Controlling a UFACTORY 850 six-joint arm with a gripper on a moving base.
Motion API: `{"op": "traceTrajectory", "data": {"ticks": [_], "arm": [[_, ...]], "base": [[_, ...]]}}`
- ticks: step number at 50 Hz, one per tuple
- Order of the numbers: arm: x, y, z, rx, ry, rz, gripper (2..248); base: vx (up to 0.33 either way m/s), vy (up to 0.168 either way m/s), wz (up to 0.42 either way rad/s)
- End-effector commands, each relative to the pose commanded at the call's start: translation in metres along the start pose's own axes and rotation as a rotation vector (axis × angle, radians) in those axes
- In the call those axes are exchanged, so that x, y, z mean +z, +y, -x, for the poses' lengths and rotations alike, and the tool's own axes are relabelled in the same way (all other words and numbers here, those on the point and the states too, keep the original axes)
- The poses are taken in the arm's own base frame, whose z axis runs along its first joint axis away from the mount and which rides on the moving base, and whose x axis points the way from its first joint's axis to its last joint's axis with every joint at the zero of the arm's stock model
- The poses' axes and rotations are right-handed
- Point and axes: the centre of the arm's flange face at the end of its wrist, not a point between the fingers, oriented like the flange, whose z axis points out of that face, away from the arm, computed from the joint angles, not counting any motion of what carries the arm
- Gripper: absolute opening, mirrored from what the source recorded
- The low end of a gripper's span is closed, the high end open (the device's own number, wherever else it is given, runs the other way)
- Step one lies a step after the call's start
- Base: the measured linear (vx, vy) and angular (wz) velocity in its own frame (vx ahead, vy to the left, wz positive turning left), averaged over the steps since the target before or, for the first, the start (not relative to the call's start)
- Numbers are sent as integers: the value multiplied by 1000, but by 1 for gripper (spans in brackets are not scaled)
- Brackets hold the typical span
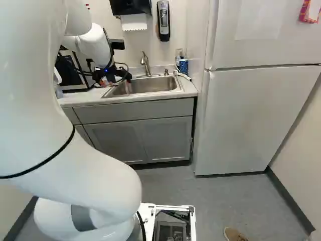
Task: Rinse the cup and place it in the tray
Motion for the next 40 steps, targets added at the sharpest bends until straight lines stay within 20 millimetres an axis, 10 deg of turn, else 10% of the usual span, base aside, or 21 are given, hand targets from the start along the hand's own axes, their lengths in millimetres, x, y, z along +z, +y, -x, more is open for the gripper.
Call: {"op": "traceTrajectory", "data": {"ticks": [40], "arm": [[19,49,81,29,119,143,247]], "base": [[0,0,0]]}}
